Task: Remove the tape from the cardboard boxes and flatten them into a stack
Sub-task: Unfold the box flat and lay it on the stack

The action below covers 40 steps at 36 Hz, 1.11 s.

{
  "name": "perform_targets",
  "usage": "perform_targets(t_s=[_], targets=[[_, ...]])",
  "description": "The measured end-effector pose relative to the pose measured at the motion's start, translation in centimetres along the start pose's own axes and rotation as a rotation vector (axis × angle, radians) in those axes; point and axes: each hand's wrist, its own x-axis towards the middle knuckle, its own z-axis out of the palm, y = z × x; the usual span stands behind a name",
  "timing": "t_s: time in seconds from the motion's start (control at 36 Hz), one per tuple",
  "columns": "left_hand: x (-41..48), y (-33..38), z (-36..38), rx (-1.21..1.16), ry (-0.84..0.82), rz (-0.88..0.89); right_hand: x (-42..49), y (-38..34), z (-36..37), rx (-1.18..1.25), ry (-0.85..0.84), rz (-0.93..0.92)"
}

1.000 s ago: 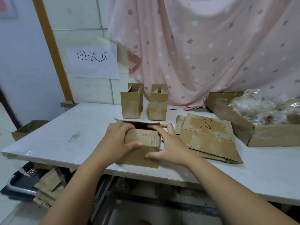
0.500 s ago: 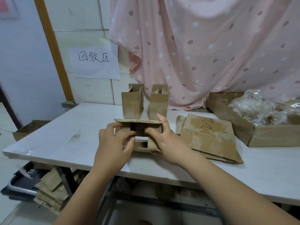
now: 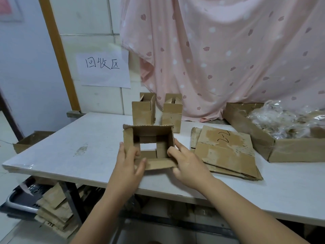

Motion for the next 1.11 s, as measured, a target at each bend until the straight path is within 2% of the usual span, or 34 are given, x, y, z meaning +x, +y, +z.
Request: perform_targets(t_s=[0.14,0.19,0.25,0.33,0.42,0.5,0.56,0.61,0.67,0.75,0.94,1.11], targets=[[-0.6,-0.1,-0.6,-0.399,0.255,-0.036,0.1,0.9,0.2,0.139,0.178,0.121],[-0.5,0.0,-1.1,-0.482,0.345,-0.029,0.1,1.1,-0.2,0.248,0.255,0.150],[0.1,-0.4,-1.3,-0.508,0.387,-0.113,0.3,1.5,-0.7,0.394,0.334,0.171],[1.2,-2.6,-1.1,-0.572,0.292,-0.334,0.5,1.9,-1.2,0.572,0.426,0.159],[1.2,-3.4,-1.0,-0.684,0.183,-0.444,0.5,2.0,-1.2,0.664,0.471,0.141],[0.9,-2.7,-1.0,-1.145,0.034,-0.469,0.6,2.0,-1.1,0.768,0.507,0.178],[0.9,-2.5,-0.8,-1.317,-0.029,-0.493,0.6,1.9,-1.2,0.855,0.524,0.207],[0.9,-2.6,-0.7,-1.324,-0.039,-0.575,0.5,1.9,-1.2,0.895,0.544,0.234],[0.9,-2.7,-0.5,-1.272,-0.118,-0.627,0.4,1.9,-1.1,0.915,0.549,0.241],[0.6,-2.2,-0.2,-1.275,-0.212,-0.633,0.4,2.0,-0.8,0.912,0.535,0.251],[0.3,-1.2,-0.3,-1.391,-0.103,-0.523,0.1,2.1,-0.6,0.922,0.446,0.253],[0.7,-1.4,-1.2,-1.490,-0.150,-0.384,0.2,3.3,0.2,0.949,0.442,0.385]])
